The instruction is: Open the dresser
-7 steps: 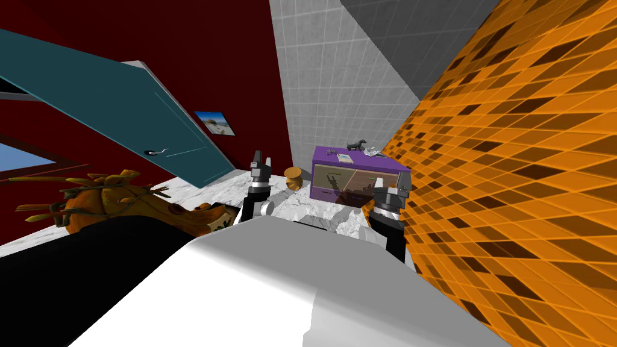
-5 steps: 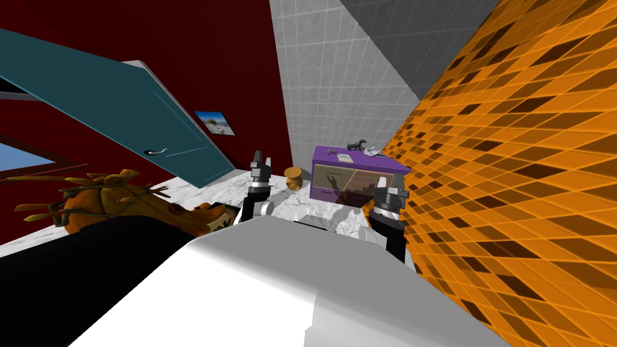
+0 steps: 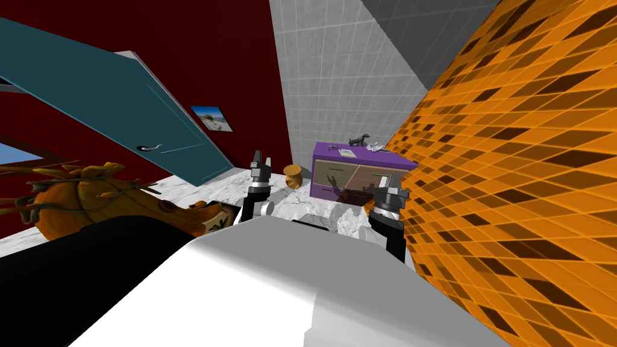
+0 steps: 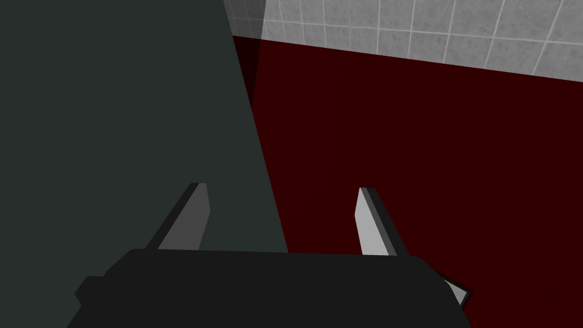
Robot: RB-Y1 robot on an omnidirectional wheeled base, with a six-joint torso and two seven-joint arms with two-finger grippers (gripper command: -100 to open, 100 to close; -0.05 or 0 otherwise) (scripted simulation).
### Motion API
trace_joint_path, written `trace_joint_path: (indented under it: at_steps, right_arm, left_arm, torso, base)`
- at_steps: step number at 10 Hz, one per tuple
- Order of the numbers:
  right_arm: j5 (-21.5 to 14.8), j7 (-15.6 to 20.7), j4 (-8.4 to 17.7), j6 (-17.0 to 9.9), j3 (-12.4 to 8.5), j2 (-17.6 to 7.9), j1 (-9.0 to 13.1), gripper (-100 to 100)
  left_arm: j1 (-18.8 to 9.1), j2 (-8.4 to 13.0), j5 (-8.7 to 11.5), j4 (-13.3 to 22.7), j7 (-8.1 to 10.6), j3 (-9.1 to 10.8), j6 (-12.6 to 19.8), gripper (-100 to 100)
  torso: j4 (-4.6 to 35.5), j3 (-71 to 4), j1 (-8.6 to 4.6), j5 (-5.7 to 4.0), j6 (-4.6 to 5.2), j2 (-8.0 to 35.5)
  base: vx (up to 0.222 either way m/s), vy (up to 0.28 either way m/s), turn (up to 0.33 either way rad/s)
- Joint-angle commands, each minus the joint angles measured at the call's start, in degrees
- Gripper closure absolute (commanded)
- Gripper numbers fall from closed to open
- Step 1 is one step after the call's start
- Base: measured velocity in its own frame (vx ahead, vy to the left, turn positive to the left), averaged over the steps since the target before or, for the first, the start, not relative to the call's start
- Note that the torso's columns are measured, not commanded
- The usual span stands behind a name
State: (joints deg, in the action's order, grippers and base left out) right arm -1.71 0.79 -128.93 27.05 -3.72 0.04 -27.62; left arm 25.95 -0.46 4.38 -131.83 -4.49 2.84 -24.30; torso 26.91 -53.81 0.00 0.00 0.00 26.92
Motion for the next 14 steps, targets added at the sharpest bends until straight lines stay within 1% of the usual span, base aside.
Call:
trace_joint_path:
  at_steps: [1,2,3,4,5,8,9,10,11,12,13,14]
  right_arm:
    - [0.0,0.0,0.0,0.0,0.0,0.0,0.0,0]
    - [0.0,0.0,0.0,0.0,0.0,0.0,0.0,0]
    - [-0.9,0.4,0.6,-0.7,0.2,-2.0,0.4,-100]
    - [-1.8,0.9,1.1,-1.3,0.4,-3.3,0.8,-100]
    - [-3.0,1.4,1.9,-2.2,0.7,-4.5,1.4,-100]
    - [-7.9,3.8,4.7,-5.8,1.9,-7.0,3.6,-100]
    - [-9.8,4.9,5.9,-7.2,2.4,-7.6,4.5,-100]
    - [-10.2,4.9,5.9,-7.2,2.4,-7.6,4.5,-100]
    - [-12.5,5.9,7.1,-8.8,2.9,-8.0,5.5,-100]
    - [-14.0,7.1,8.3,-10.6,3.5,-8.3,6.5,-100]
    - [-15.0,7.1,8.3,-10.6,3.5,-8.3,6.5,-100]
    - [-17.2,8.4,9.6,-12.4,4.1,-8.5,7.6,-100]
  left_arm:
    - [0.0,0.0,0.0,0.0,0.00,0.00,0.0,0]
    - [0.0,0.0,0.0,0.0,0.00,0.00,0.0,0]
    - [0.0,0.0,0.0,0.0,0.00,0.00,0.0,0]
    - [0.0,0.0,0.0,0.0,0.00,0.00,0.0,0]
    - [0.0,0.0,0.0,0.0,0.00,0.00,0.0,0]
    - [0.0,0.0,0.0,0.0,0.00,0.00,0.0,0]
    - [0.0,0.0,0.0,0.0,0.00,0.00,0.0,0]
    - [0.0,0.0,0.0,0.0,0.00,0.00,0.0,0]
    - [0.0,0.0,0.0,0.0,0.00,0.00,0.0,0]
    - [0.0,0.0,0.0,0.0,0.00,0.00,0.0,0]
    - [0.0,0.0,0.0,0.0,0.00,0.00,0.0,0]
    - [0.0,0.0,0.0,0.0,0.00,0.00,0.0,0]
  torso:
    - [4.2,-8.5,0.00,0.00,0.00,4.2]
    - [8.5,-16.9,0.00,0.00,0.00,8.5]
    - [12.7,-25.4,0.00,0.00,0.00,12.7]
    - [14.6,-29.3,-0.01,0.00,0.00,14.6]
    - [15.1,-30.5,-0.01,0.00,-0.01,15.1]
    - [15.4,-30.8,-0.01,0.00,0.01,15.3]
    - [15.4,-30.8,0.00,0.00,-0.01,15.3]
    - [15.4,-30.8,0.00,0.00,-0.01,15.3]
    - [15.4,-30.7,0.02,0.00,0.01,15.4]
    - [15.4,-30.7,0.01,0.01,0.00,15.4]
    - [15.4,-30.7,0.01,0.00,-0.01,15.4]
    - [15.4,-30.8,0.01,0.00,0.01,15.4]
  base:
    - [0.000,0.000,0.000]
    - [0.000,0.000,0.000]
    - [0.009,-0.001,0.020]
    - [0.013,-0.005,0.031]
    - [0.012,-0.009,0.037]
    - [0.021,-0.013,0.058]
    - [0.034,-0.016,0.077]
    - [0.025,-0.012,0.030]
    - [0.021,-0.011,0.048]
    - [0.028,-0.015,0.086]
    - [0.024,-0.012,0.035]
    - [0.022,-0.012,0.062]
